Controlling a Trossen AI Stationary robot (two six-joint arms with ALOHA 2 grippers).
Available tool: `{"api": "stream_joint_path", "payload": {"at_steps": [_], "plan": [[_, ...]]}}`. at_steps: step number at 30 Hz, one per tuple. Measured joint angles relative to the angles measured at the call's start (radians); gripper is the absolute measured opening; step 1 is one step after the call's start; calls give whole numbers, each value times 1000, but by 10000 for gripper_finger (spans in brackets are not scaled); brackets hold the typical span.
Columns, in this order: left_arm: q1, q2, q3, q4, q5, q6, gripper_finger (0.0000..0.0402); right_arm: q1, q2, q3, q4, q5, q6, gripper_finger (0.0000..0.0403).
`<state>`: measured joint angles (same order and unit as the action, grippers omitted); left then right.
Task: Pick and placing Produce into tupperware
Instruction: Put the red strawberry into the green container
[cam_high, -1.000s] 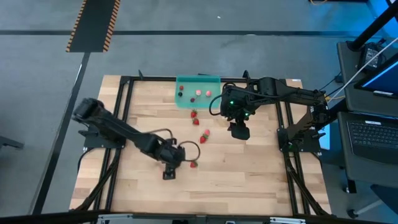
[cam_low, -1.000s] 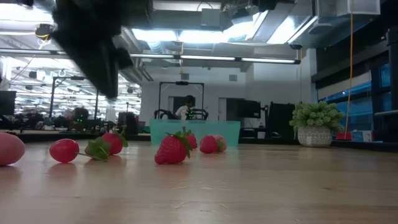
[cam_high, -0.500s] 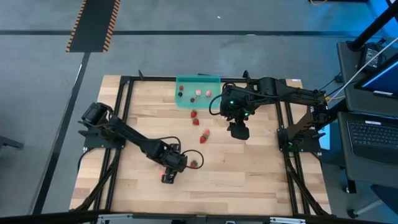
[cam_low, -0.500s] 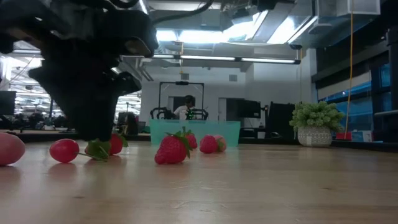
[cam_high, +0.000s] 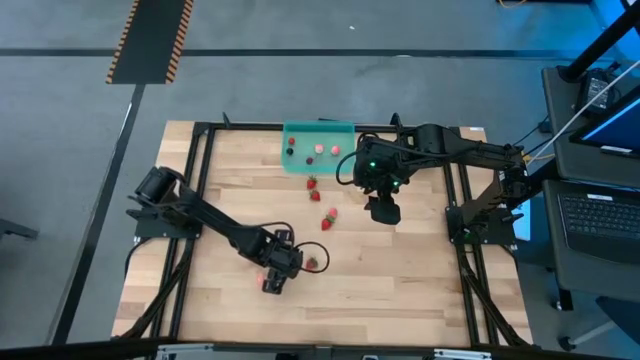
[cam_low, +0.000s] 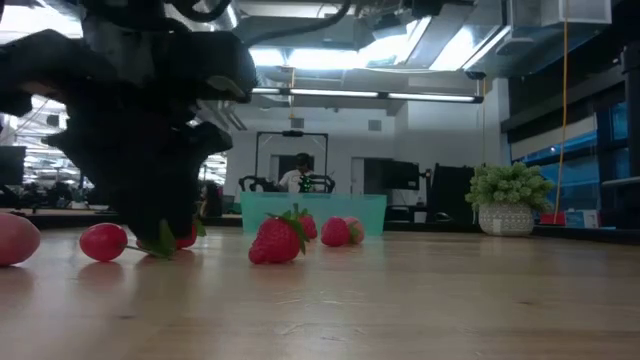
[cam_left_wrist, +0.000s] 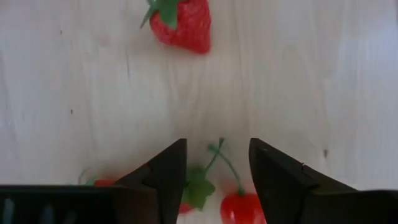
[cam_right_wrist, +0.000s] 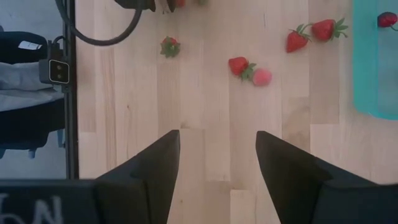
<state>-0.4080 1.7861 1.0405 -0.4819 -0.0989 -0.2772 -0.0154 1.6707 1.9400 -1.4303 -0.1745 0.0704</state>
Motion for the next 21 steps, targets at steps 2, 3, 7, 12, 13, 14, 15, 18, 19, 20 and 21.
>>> {"api": "stream_joint_path", "payload": {"at_steps": [2,3,7,12,13,14,15,18,19,20,21], "plan": [[-1,9,0,-1,-12,-1,162,0,0,0,0,0,0,214],[-1,10,0,-1,-18,0,161,0,0,0,0,0,0,214],[2,10,0,-3,-41,0,154,0,0,0,0,0,0,214],[2,10,0,-3,-21,0,145,0,0,0,0,0,0,214],[2,10,0,-3,-10,0,144,0,0,0,1,0,0,214],[2,10,0,-4,-8,0,142,0,0,0,0,0,0,214],[1,10,0,-3,-7,0,140,0,0,0,0,0,0,214],[-1,10,0,-3,19,-1,136,0,0,0,1,0,0,214],[-1,10,0,-3,22,-1,135,0,0,0,1,0,0,214],[-1,10,0,-4,22,-1,134,0,0,0,0,0,0,214],[-1,10,0,-3,23,-1,133,0,0,0,1,0,0,214]]}}
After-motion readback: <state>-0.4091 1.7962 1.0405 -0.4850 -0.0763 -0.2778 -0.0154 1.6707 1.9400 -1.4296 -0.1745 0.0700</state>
